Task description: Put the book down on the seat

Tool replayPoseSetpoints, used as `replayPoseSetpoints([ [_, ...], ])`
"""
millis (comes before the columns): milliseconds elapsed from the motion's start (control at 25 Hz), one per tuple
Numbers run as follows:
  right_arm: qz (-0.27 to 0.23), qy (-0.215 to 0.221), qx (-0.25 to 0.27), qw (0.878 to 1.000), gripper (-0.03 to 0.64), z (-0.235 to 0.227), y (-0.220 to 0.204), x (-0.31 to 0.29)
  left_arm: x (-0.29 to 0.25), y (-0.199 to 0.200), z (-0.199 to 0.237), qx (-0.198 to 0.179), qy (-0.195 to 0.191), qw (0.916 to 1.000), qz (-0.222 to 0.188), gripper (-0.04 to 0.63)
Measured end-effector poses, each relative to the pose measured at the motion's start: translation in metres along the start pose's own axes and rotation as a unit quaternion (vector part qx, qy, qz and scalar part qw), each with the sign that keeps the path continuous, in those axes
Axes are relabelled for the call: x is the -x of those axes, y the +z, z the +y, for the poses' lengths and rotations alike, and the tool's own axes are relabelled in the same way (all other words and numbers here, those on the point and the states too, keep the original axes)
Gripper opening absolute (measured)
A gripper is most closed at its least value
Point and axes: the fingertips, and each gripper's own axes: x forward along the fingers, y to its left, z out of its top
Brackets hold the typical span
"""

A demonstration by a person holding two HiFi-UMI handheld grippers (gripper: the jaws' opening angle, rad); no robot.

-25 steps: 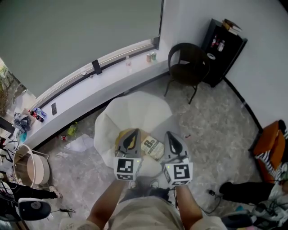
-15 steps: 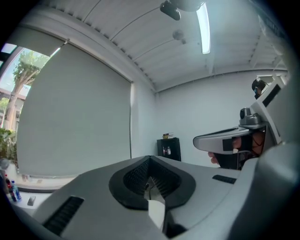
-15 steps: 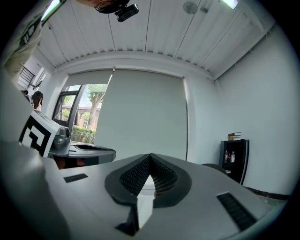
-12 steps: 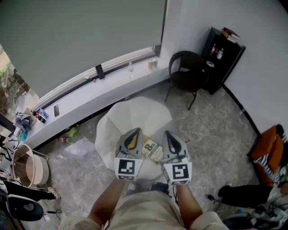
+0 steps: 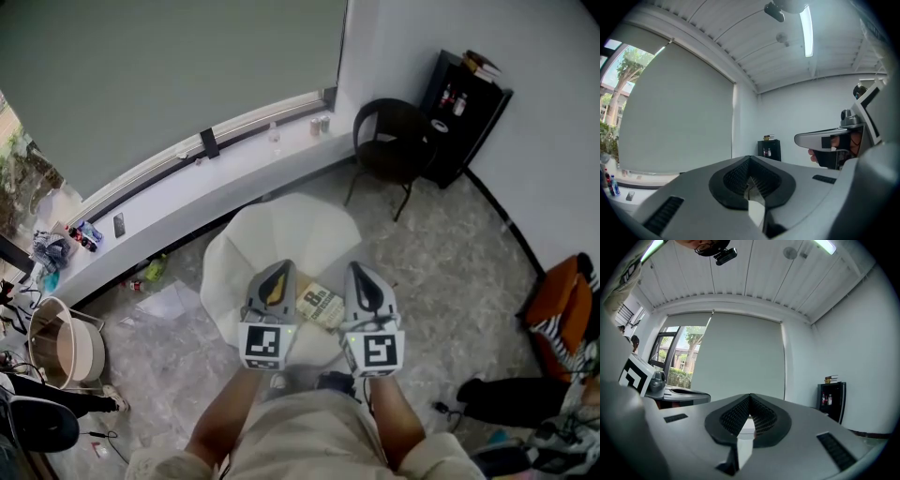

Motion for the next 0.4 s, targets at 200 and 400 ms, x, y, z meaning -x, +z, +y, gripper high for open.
replayPoseSetpoints([
  [200,-0.001,0.0,-0.003,1.0,-0.002,0.0033,-0.0072,-0.0004,0.0003,-0.0062,0.0009,0.004,0.002,1.0,0.004,0.005],
  [400,-0.003,0.002,0.006,1.0,-0.003,0.004,-0.0088,-0.0057,-0.0008,-0.0083,0.0039,0.008,0.001,1.0,0.006,0.005],
])
